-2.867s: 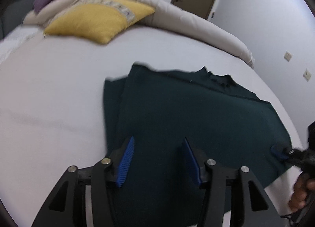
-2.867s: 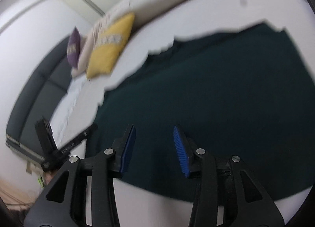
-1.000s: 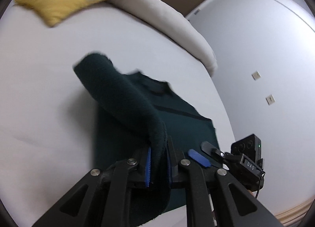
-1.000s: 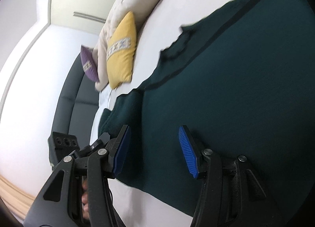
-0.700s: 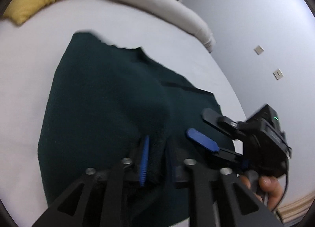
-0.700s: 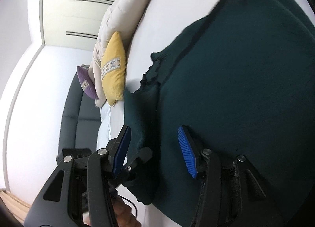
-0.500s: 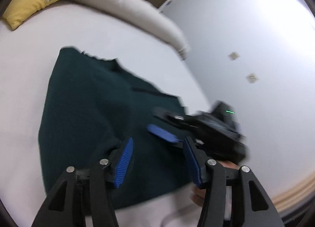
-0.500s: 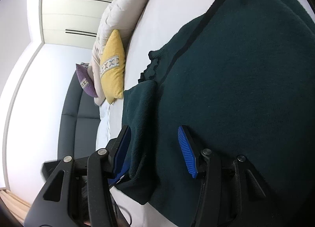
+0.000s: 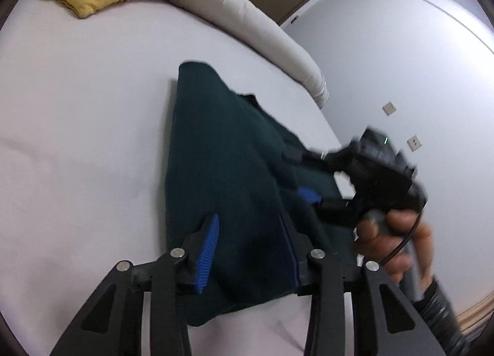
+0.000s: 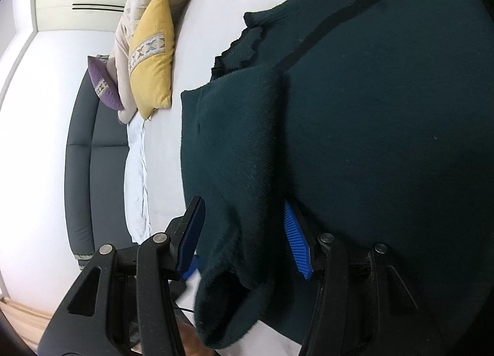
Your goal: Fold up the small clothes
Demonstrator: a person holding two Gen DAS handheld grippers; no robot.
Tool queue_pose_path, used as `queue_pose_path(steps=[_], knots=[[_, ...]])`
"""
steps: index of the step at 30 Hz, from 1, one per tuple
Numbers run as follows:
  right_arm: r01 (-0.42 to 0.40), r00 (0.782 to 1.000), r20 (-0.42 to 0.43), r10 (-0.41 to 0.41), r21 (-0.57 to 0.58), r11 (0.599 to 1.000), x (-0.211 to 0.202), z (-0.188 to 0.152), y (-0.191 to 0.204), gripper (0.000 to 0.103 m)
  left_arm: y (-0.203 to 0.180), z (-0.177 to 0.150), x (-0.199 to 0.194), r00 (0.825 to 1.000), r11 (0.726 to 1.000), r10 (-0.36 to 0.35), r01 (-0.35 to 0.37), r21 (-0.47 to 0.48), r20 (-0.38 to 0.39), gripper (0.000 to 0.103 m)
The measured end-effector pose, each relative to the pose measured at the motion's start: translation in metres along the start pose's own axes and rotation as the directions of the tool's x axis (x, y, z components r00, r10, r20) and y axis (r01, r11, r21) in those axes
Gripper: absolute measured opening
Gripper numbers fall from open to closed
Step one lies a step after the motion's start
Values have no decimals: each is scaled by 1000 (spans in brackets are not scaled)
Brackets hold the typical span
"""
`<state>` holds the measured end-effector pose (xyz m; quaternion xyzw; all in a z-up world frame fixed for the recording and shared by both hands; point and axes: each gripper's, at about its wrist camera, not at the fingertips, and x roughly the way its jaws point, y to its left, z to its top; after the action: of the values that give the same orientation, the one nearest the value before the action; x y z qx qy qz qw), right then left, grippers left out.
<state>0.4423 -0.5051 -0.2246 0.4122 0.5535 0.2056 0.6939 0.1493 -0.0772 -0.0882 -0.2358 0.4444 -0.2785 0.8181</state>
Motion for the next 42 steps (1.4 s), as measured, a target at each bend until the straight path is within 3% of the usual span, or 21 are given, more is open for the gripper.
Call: queue_pose_path(steps=[9, 11, 15, 19, 27, 33, 38, 40, 42], knots=[[34, 998, -59, -37, -45, 998, 19, 8, 19, 55, 4, -14, 16, 998, 999, 31, -30, 37, -48, 34], [55, 996, -71, -61, -78, 995, 25, 10, 26, 55, 7, -16, 21, 998, 999, 36, -35, 30, -52, 27], [117, 989, -76, -126, -122, 986, 37, 13, 34, 51, 9, -19, 23, 998, 999, 35, -34, 27, -53, 26], [217, 973, -44, -227, -166, 962, 31, 9, 38, 20, 10, -18, 25, 998, 999, 33, -32, 26, -56, 25], [334, 941, 46, -334, -267, 904, 21, -4, 66, 14, 4, -13, 33, 997, 999, 40, -39, 17, -61, 26], [443, 896, 137, -423, -338, 830, -10, -23, 83, 13, -6, -6, 25, 998, 999, 23, -22, 32, -50, 29], [490, 872, 204, -446, -367, 790, -34, -33, 99, 12, -9, -7, 31, 998, 999, 16, -13, 49, -56, 29], [488, 873, 220, -435, -384, 784, -44, -37, 108, 11, -8, -9, 27, 998, 998, 13, -10, 55, -54, 30], [453, 891, 207, -404, -389, 802, -56, -41, 114, 11, -6, -5, 22, 999, 998, 13, -10, 57, -50, 31]])
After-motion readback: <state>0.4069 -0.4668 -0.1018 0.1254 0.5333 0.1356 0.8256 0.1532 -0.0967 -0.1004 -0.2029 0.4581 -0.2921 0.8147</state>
